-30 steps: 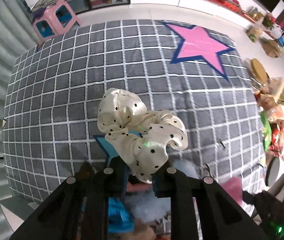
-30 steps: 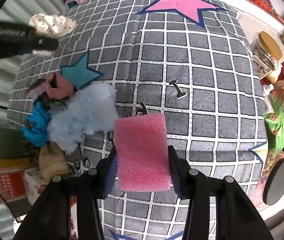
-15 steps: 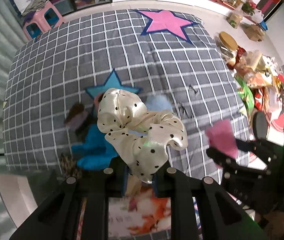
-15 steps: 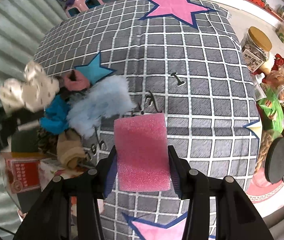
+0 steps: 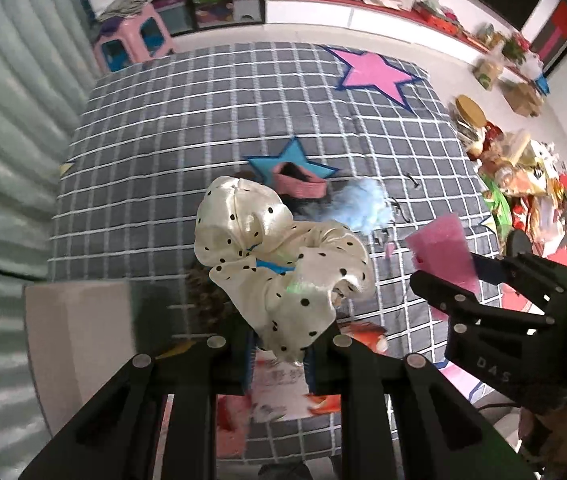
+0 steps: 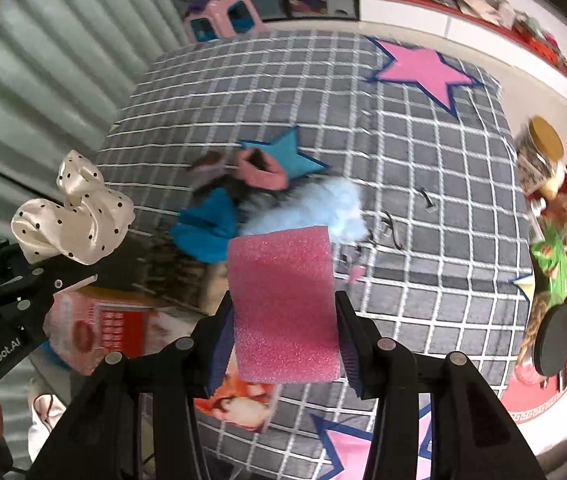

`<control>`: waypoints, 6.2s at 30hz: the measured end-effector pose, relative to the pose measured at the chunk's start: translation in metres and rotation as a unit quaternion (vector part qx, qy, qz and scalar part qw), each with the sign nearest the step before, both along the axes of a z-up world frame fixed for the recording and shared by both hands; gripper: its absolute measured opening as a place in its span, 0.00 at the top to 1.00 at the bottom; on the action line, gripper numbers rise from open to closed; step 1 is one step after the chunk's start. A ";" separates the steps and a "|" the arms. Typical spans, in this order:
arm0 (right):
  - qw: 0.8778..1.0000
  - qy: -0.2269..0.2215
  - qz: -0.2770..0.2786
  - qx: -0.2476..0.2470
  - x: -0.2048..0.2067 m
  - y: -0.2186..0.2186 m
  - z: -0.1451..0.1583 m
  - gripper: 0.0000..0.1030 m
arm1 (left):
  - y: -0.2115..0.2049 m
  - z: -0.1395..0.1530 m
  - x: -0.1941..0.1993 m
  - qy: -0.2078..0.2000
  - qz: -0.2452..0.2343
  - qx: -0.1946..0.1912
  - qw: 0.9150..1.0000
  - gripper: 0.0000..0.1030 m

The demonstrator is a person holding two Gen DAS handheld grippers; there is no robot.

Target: Organize soft objects

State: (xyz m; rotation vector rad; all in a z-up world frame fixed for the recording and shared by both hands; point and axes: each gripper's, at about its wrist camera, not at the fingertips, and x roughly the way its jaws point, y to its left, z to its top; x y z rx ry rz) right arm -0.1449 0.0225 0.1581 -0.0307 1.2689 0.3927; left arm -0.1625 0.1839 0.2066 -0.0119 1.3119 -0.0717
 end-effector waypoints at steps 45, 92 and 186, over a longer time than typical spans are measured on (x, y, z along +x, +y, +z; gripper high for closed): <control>0.995 -0.051 0.078 -0.031 -0.095 0.119 0.058 0.54 | 0.110 0.030 -0.115 -0.036 0.062 -0.024 0.997 0.80; 0.960 -0.018 0.274 -0.059 -0.099 0.314 0.019 0.53 | 0.255 -0.060 -0.162 0.055 0.231 -0.005 0.971 0.80; 0.998 0.048 -0.037 -0.011 0.048 -0.016 -0.026 0.01 | 0.055 -0.001 0.022 0.054 0.098 -0.043 0.993 0.00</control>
